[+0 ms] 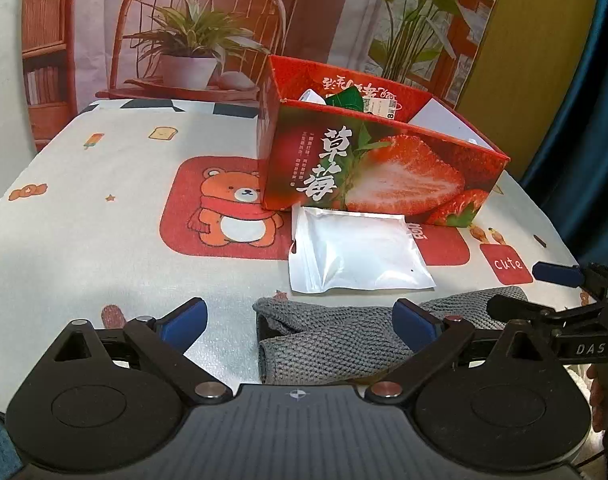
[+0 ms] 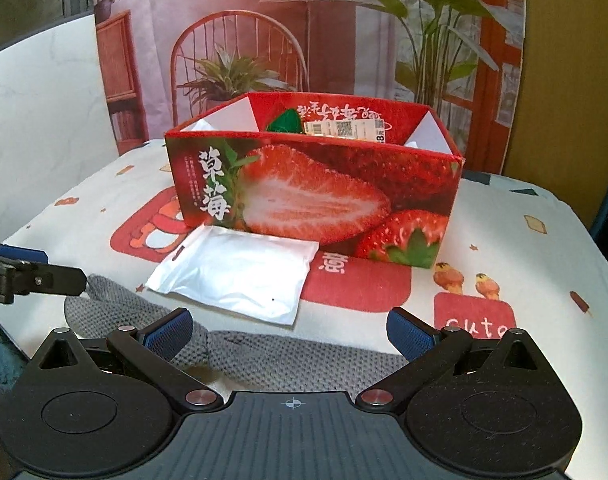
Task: Organize soft objects
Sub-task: 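Lower both grippers onto the grey knitted cloth and grasp it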
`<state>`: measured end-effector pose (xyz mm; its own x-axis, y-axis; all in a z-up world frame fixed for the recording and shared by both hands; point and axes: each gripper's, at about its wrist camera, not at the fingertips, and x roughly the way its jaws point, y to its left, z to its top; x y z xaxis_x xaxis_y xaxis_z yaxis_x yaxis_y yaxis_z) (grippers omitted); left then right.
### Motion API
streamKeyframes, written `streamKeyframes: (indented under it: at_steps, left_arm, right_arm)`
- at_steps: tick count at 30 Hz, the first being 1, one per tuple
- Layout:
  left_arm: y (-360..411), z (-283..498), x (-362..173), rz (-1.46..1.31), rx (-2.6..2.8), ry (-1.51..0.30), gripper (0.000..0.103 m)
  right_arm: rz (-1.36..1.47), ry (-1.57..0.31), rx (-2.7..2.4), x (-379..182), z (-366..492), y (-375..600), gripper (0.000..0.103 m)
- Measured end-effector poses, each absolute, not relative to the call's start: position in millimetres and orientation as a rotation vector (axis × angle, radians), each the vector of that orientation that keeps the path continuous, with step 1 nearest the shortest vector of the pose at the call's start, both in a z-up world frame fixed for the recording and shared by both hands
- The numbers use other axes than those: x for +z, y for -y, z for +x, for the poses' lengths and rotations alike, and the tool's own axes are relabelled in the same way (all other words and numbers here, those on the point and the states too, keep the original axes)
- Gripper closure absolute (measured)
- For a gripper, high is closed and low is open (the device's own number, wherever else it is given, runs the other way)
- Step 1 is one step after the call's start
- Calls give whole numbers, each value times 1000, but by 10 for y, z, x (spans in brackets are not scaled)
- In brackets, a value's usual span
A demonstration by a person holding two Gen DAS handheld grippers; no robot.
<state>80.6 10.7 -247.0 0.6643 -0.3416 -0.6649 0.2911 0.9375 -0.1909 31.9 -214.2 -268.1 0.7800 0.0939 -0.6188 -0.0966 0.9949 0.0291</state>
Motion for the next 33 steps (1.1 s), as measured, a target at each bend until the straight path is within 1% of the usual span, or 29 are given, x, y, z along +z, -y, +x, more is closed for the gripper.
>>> streamKeyframes:
  at_steps: [7, 15, 17, 18, 19, 20, 22, 24, 28, 29, 30, 31, 33]
  left_arm:
    - [-103, 820, -2542, -90, -369, -790, 5]
    - [-83, 903, -2709, -116, -379, -845, 15]
    - [-65, 931, -2755, -116, -381, -859, 21]
    - [-52, 947, -2779, -115, -383, -868, 23]
    - [-44, 955, -2803, -115, -385, -877, 26]
    - [-30, 967, -2827, -113, -388, -885, 27]
    - [-11, 978, -2865, -105, -392, -894, 29]
    - [3, 991, -2890, -98, -389, -895, 34]
    - [6, 1021, -2934, -87, -362, -894, 52]
    - [9, 1028, -2934, -84, -361, -893, 55]
    - [9, 1034, -2934, -84, -359, -890, 57]
    - [11, 1043, -2937, -83, -356, -889, 62]
    - [2, 1060, -2937, -87, -352, -886, 63]
  right_arm:
    - [-5, -682, 83, -2793, 287, 2160, 1]
    - [43, -705, 5, -2939, 281, 2329, 1]
    - [64, -711, -5, -2970, 300, 2385, 7]
    - [73, -716, -5, -2985, 317, 2403, 13]
    - [77, -722, -7, -2999, 335, 2413, 17]
    - [78, -726, -10, -3013, 348, 2416, 18]
    - [84, -746, -9, -3055, 390, 2420, 25]
    - [104, -771, -6, -3107, 428, 2430, 30]
    - [109, -784, -2, -3153, 479, 2426, 31]
    - [106, -783, 1, -3150, 495, 2418, 33]
    - [104, -782, 5, -3145, 517, 2413, 35]
    - [103, -783, 8, -3144, 537, 2407, 38]
    - [101, -784, 17, -3139, 585, 2399, 46]
